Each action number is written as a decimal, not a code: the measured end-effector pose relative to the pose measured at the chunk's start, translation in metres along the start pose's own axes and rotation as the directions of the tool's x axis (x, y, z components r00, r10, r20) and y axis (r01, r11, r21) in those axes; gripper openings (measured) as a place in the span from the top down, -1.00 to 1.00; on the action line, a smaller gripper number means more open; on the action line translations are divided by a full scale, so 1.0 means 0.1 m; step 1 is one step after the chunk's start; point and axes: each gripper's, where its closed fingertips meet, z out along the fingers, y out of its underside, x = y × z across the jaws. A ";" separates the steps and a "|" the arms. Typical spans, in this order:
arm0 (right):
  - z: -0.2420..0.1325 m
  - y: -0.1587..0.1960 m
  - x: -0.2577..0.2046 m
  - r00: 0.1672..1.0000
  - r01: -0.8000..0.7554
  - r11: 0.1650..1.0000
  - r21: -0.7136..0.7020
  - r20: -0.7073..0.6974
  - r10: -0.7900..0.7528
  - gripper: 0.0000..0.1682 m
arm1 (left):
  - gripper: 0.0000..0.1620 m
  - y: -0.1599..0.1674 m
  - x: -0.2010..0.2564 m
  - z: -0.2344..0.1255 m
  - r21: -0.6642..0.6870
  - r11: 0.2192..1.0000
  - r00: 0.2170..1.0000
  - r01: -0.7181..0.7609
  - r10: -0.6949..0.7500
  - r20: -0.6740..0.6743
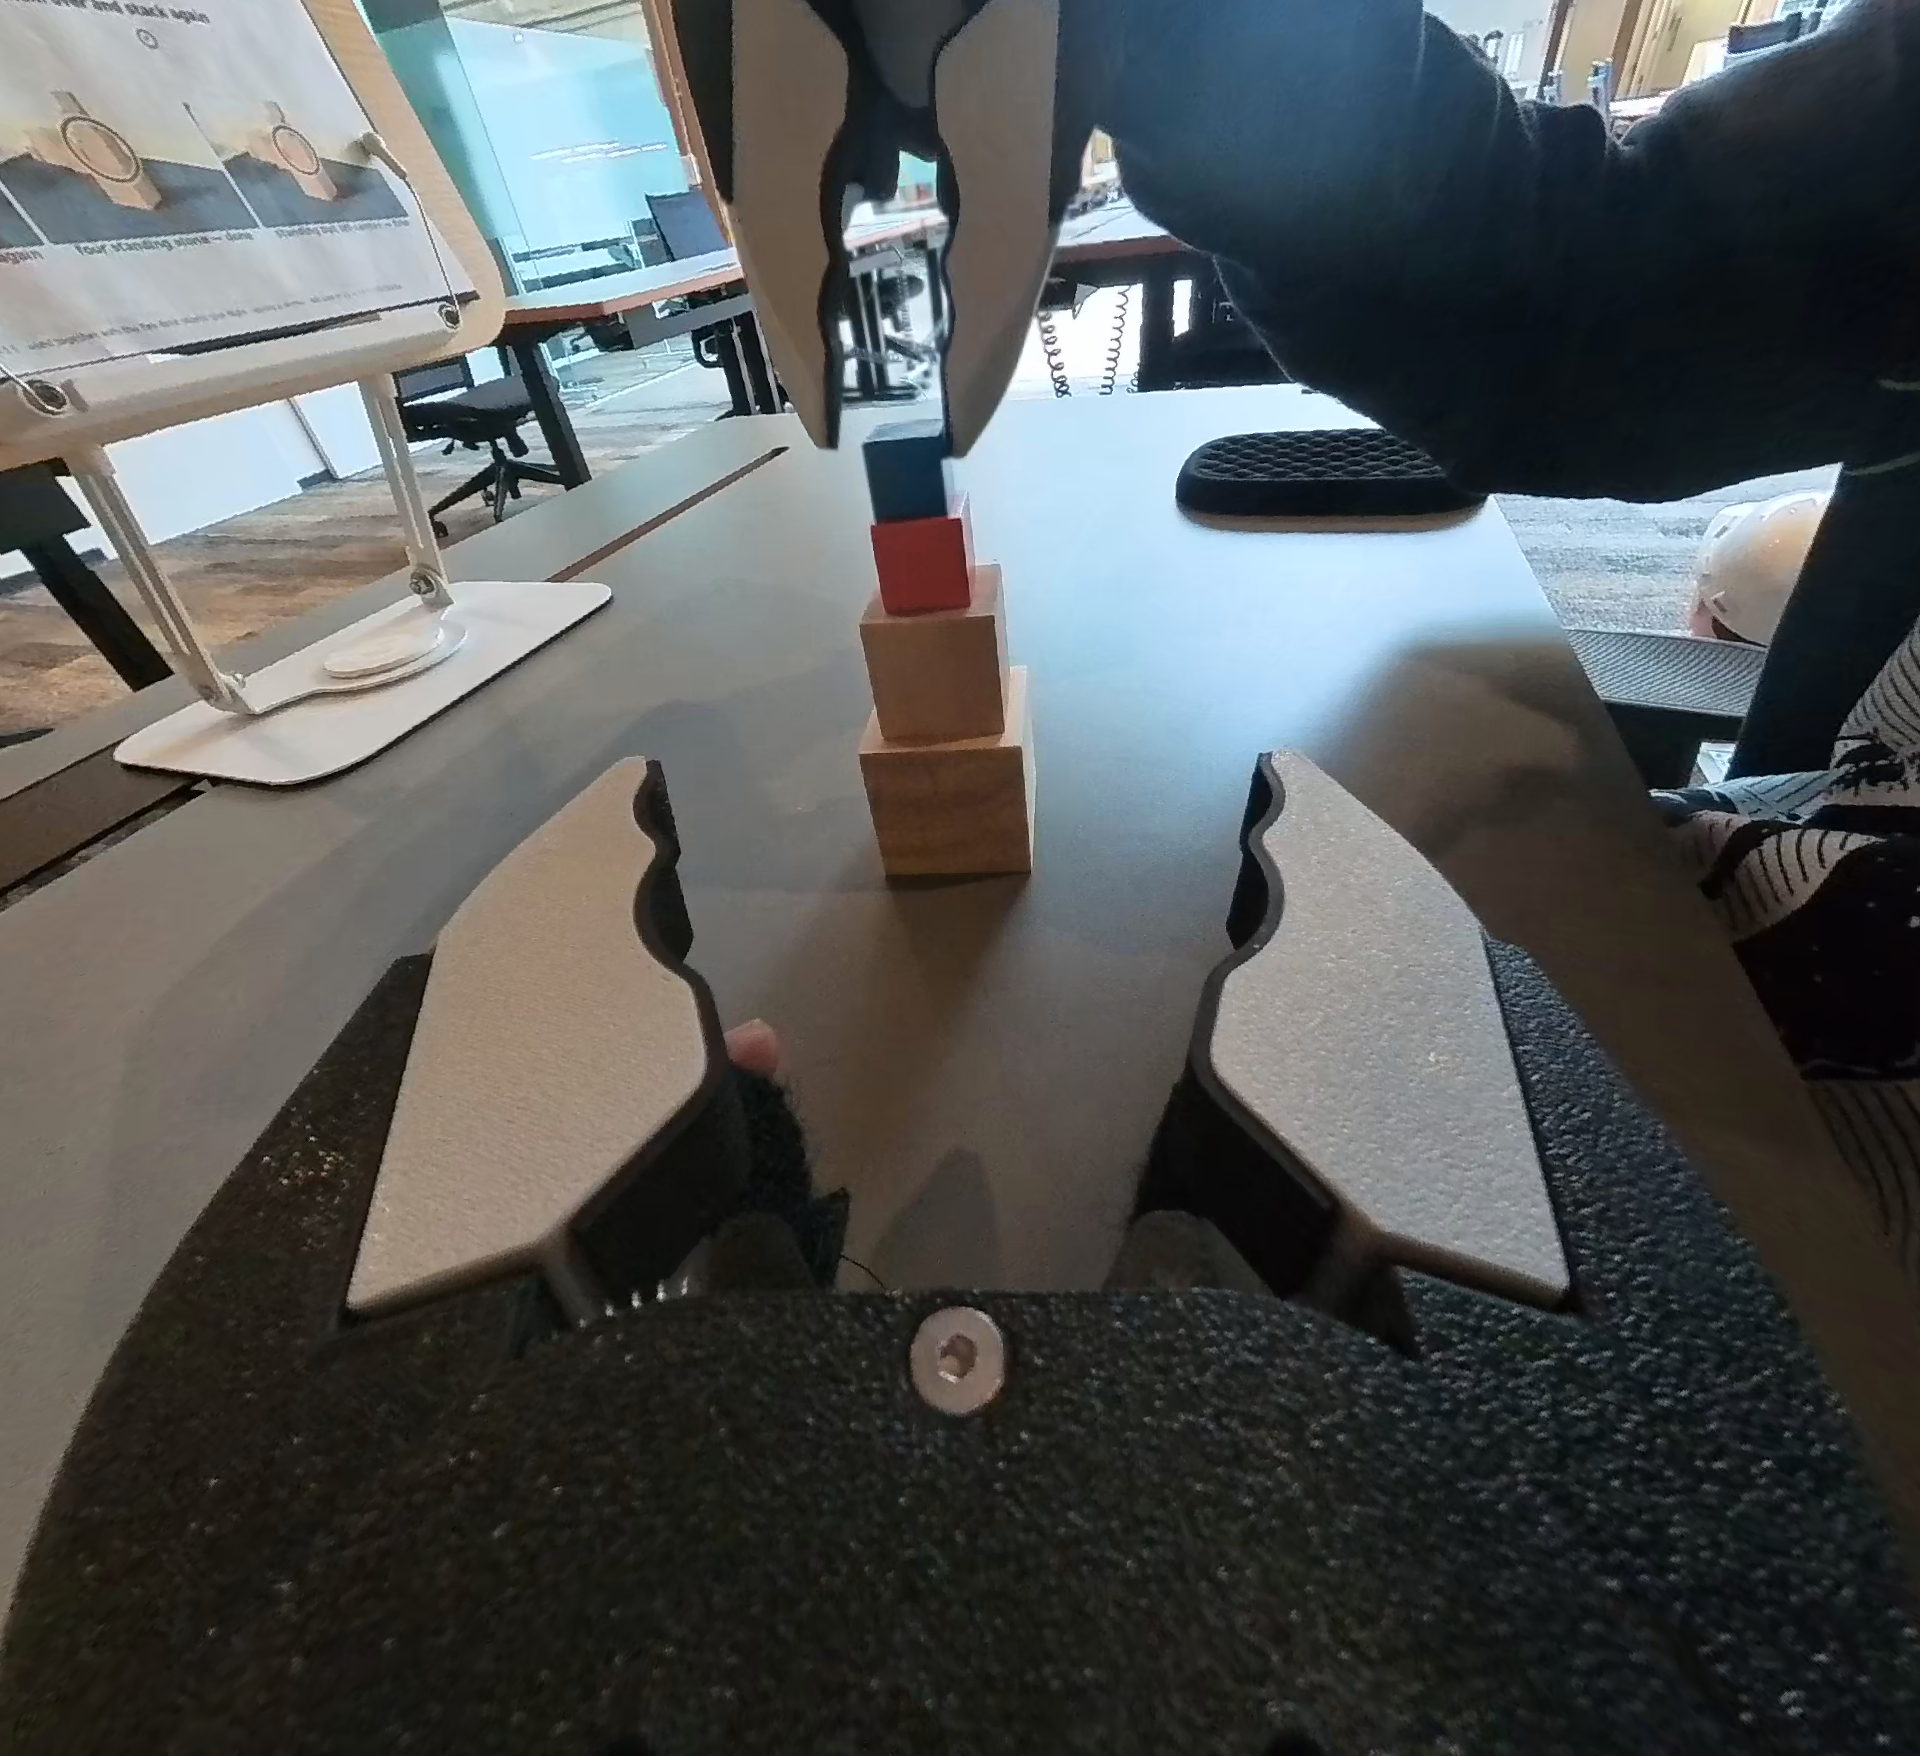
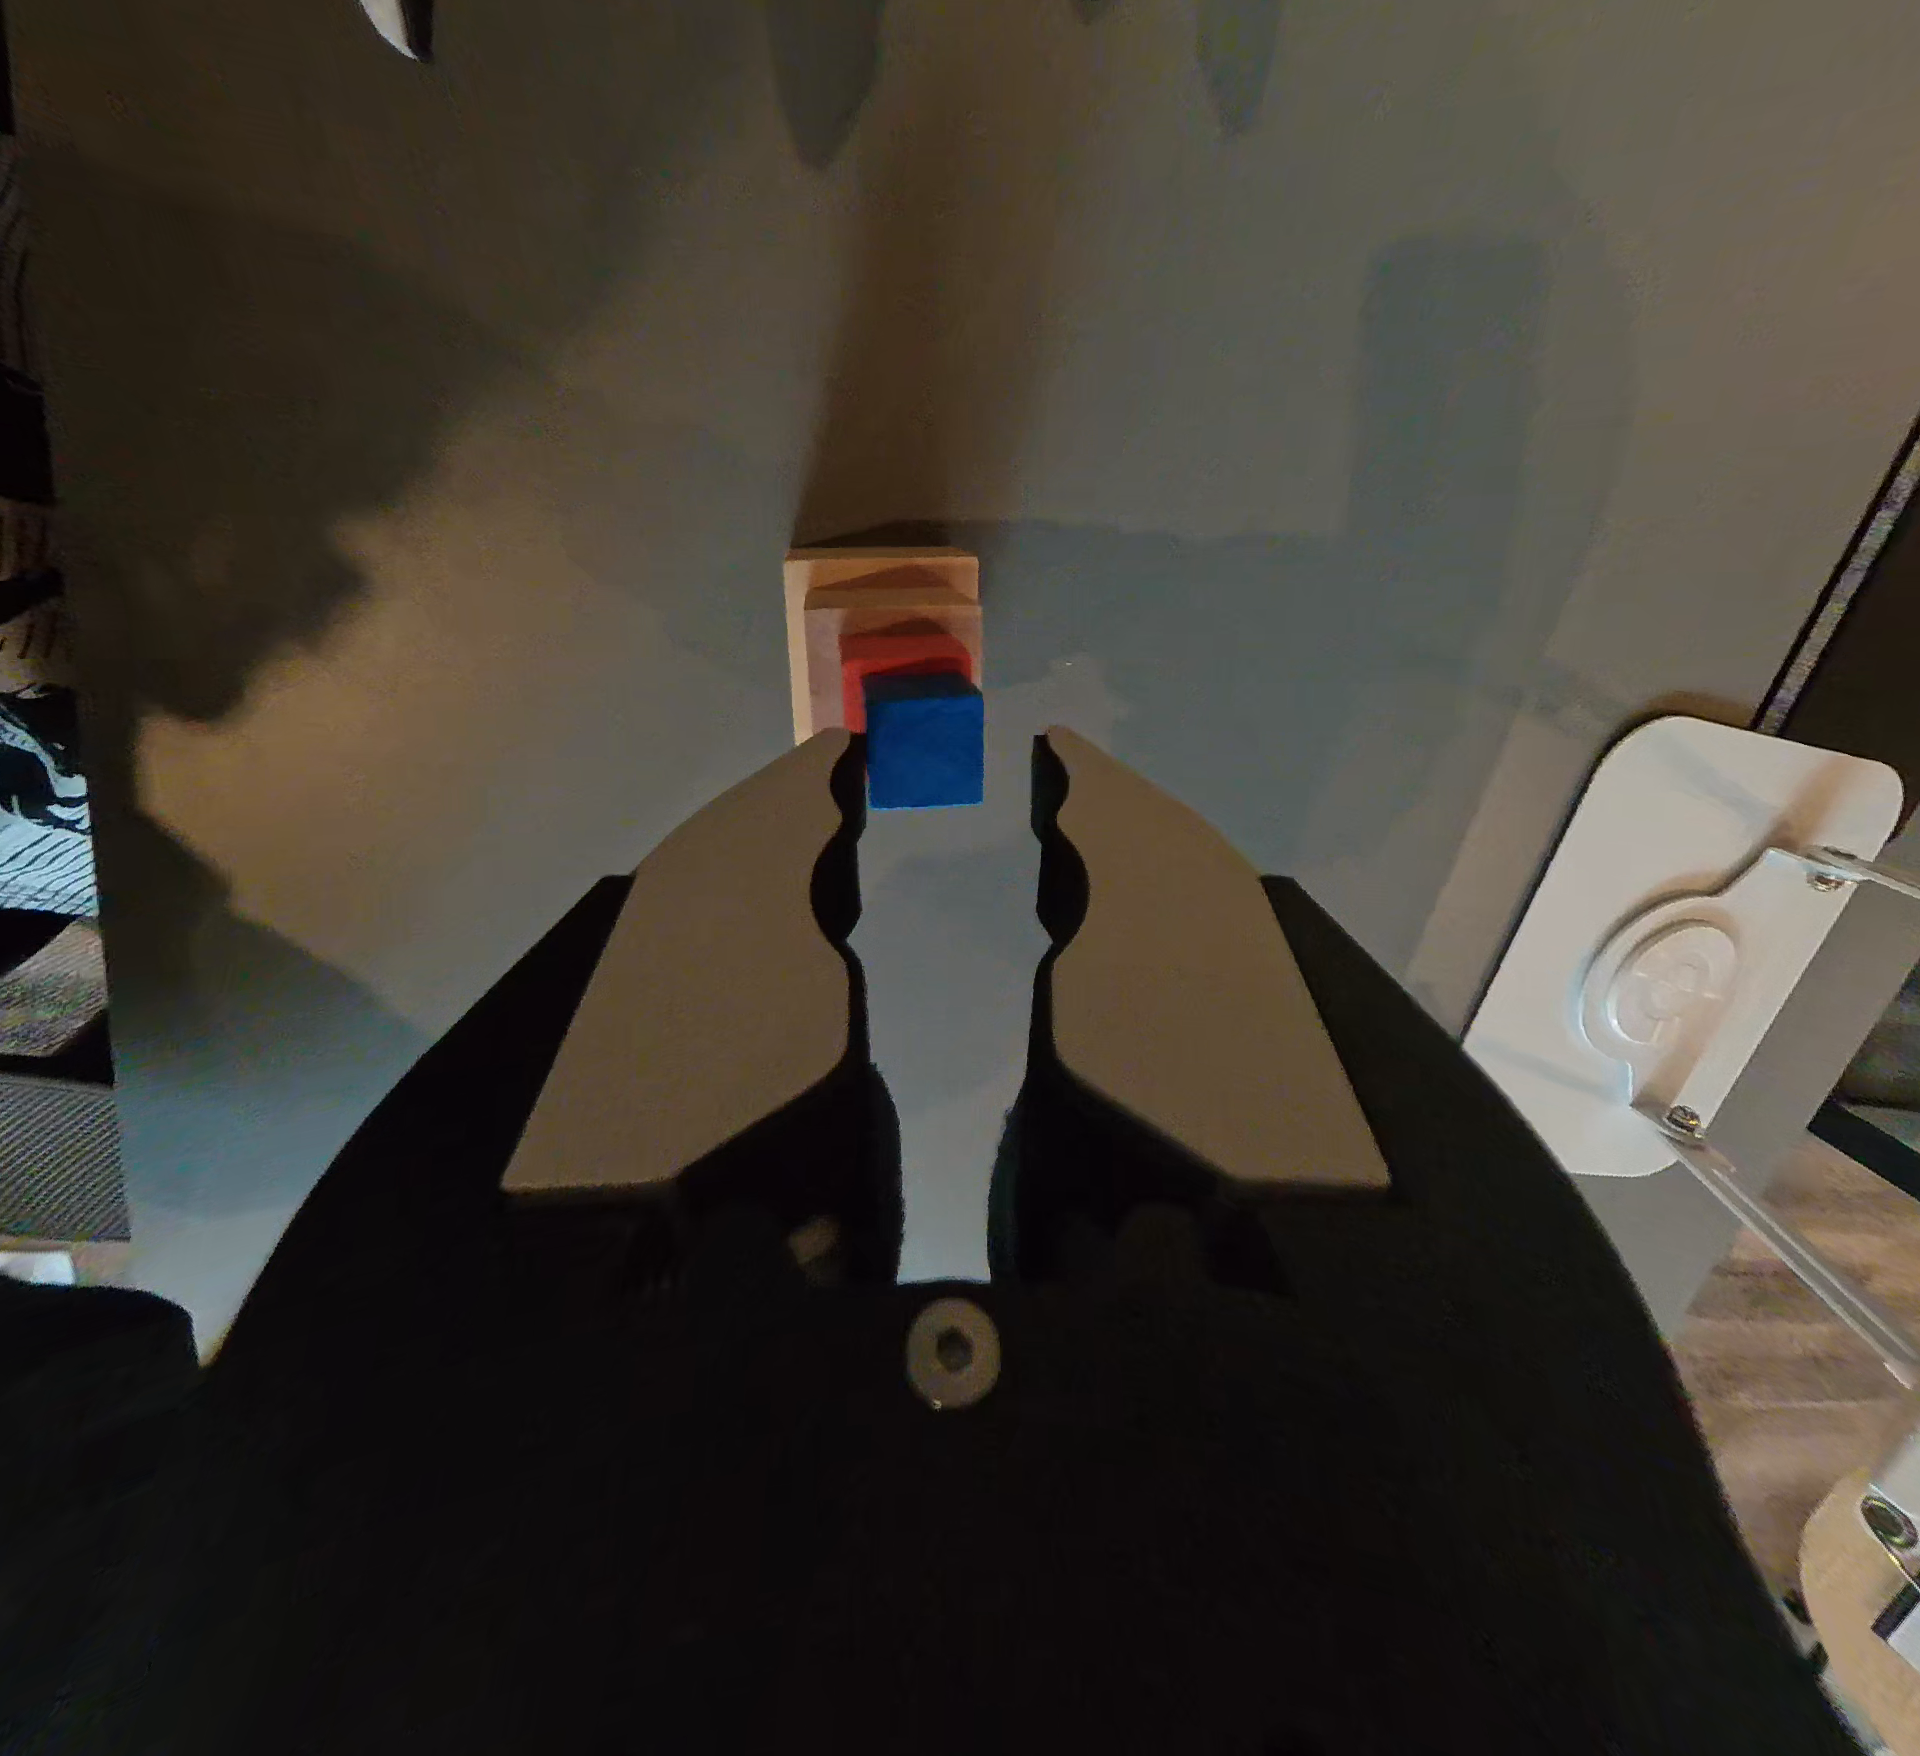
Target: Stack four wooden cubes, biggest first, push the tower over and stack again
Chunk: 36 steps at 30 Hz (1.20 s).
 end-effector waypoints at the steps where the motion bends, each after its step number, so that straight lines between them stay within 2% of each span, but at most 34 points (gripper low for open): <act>1: -0.01 -0.01 0.01 1.000 -0.001 1.000 0.009 -0.007 0.001 0.65 | -0.27 0.00 0.00 0.00 0.000 1.000 1.000 -0.001 0.001 0.000; 4: -0.03 -0.01 -0.02 1.000 0.001 1.000 0.014 0.004 -0.001 0.65 | -0.27 0.00 0.00 0.00 -0.001 1.000 1.000 -0.003 0.003 -0.001; 9: -0.14 -0.03 -0.03 0.999 -0.024 0.998 0.058 -0.033 0.026 0.54 | -0.27 0.00 0.00 0.00 -0.001 1.000 1.000 -0.003 0.003 0.000; 13: -0.45 -0.13 -0.06 0.988 -0.099 0.960 0.264 -0.092 0.127 0.36 | -0.27 0.00 0.00 0.00 0.000 1.000 1.000 -0.002 0.002 0.000; 18: -0.90 -0.04 -0.21 0.973 -0.122 0.832 0.542 -0.101 0.209 0.20 | -0.26 0.00 0.00 0.01 -0.003 1.000 1.000 -0.003 0.003 0.004; 20: -1.02 0.06 -0.31 0.971 -0.130 0.770 0.624 -0.079 0.228 -0.01 | -0.24 0.00 -0.01 0.00 0.000 1.000 1.000 -0.004 0.004 0.007; 22: -1.06 0.23 -0.44 0.970 -0.134 0.726 0.675 -0.062 0.236 -0.22 | -0.24 0.00 0.00 0.01 -0.002 1.000 1.000 -0.006 0.006 0.008; 28: -1.06 0.99 -0.76 0.935 -0.131 0.570 0.811 -0.091 0.344 -0.49 | -0.23 -0.01 -0.02 -0.01 0.011 1.000 1.000 0.008 -0.008 0.011; 34: -1.07 1.87 -0.96 0.856 -0.118 0.330 0.937 -0.072 0.511 -0.46 | -0.14 -0.01 -0.02 -0.01 0.012 1.000 1.000 0.004 -0.004 0.013; 36: -0.98 2.09 -1.01 0.832 -0.107 0.310 0.945 -0.085 0.548 -0.46 | -0.12 -0.02 -0.03 -0.01 0.020 1.000 1.000 0.005 -0.005 0.018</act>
